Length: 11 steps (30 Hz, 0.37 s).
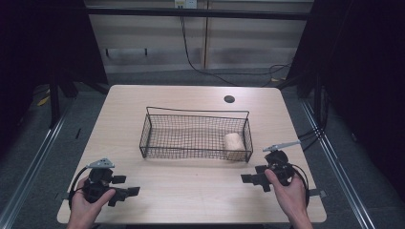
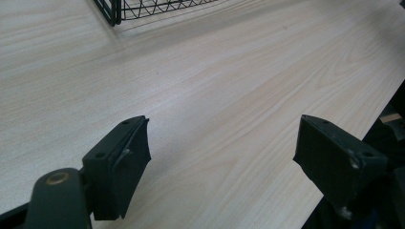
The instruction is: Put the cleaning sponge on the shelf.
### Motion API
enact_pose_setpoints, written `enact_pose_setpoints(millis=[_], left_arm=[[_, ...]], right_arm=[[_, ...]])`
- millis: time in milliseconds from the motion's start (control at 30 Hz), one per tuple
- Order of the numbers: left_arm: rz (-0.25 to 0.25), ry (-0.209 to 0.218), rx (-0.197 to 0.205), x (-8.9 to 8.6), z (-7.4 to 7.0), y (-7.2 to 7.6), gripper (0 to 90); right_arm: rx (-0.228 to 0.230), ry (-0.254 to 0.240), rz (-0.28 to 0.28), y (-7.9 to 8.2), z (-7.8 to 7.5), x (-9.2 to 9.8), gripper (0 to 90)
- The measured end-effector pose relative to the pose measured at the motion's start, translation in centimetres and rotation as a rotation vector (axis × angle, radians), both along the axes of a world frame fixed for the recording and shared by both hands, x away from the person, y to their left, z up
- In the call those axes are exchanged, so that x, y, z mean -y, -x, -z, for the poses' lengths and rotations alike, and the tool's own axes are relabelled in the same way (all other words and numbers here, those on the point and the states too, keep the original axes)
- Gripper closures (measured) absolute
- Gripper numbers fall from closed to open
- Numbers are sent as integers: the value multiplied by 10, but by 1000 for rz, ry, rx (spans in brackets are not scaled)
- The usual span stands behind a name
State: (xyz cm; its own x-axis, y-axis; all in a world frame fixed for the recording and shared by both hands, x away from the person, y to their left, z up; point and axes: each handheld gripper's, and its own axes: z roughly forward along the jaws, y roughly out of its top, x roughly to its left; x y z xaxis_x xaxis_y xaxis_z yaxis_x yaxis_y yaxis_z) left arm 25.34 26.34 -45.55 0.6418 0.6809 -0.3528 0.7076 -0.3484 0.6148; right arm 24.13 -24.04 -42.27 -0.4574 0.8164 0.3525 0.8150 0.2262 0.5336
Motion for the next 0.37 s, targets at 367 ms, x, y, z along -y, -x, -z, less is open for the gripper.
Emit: enact_pose_setpoints(millis=[367], left_arm=[[0,-6,-1,0,1,-1,190]], right_arm=[[72,25,34,15,24,-5,236]])
